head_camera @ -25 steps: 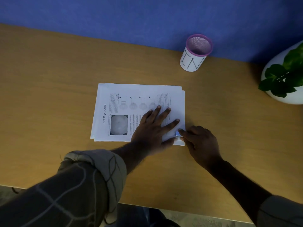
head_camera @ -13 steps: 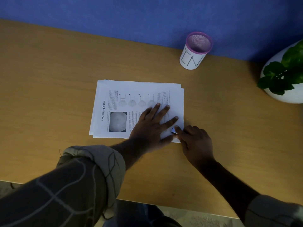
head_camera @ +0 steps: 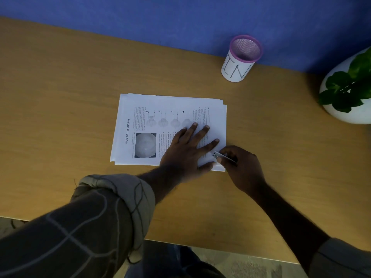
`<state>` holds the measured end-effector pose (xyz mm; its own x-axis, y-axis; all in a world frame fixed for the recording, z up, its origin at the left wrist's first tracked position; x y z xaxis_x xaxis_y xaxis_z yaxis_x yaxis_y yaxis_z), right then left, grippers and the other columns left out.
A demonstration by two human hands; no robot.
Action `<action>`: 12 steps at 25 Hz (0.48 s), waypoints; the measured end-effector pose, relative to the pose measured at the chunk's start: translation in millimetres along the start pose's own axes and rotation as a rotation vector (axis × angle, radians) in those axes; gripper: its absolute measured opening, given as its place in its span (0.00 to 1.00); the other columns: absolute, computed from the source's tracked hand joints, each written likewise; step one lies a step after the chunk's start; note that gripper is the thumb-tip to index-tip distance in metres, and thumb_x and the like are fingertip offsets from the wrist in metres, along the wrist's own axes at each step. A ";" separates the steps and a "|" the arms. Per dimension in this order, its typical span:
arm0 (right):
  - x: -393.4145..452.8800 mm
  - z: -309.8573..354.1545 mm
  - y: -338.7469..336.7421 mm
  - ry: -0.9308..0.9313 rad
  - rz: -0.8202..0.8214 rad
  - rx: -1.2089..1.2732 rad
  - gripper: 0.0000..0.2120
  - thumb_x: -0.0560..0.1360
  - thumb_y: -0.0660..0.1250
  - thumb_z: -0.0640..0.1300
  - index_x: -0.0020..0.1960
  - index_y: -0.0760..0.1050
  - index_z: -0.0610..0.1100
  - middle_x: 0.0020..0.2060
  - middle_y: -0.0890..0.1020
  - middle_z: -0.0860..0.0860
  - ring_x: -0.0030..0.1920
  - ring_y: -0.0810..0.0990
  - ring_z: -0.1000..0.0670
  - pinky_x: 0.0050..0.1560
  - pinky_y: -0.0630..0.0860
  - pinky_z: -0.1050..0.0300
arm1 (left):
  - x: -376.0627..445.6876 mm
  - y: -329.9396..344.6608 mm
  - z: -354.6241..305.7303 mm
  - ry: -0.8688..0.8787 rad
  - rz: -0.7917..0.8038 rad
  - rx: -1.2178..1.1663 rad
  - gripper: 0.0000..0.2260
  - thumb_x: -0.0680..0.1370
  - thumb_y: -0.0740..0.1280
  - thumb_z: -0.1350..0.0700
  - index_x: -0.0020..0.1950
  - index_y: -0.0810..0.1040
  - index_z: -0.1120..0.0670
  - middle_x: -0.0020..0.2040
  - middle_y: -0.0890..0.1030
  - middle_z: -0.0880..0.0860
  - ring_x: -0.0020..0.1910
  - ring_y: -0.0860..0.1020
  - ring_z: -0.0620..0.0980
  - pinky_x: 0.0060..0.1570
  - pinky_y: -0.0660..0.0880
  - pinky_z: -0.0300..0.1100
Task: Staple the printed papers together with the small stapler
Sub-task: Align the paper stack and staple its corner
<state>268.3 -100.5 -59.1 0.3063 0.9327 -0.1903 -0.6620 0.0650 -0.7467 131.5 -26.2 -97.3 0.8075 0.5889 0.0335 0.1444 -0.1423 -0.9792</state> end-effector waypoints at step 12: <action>13.4 -24.2 1.7 0.392 0.116 0.388 0.02 0.74 0.73 0.45 0.43 0.81 0.50 0.38 0.84 0.48 0.34 0.80 0.50 0.32 0.77 0.55 | -0.1 0.9 0.3 -0.005 0.000 0.001 0.30 0.78 0.54 0.32 0.79 0.60 0.39 0.83 0.56 0.52 0.82 0.52 0.59 0.77 0.54 0.59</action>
<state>287.9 -96.5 -78.3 0.3989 0.7445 -0.5354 -0.8870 0.1650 -0.4314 131.4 -26.2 -98.3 0.8048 0.5926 0.0321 0.1437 -0.1421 -0.9794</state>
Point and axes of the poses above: each hand's wrist, its own x-axis towards the middle knuckle, its own y-axis out of the palm, z = x × y, the point moved 7 cm from there along x, towards the middle knuckle
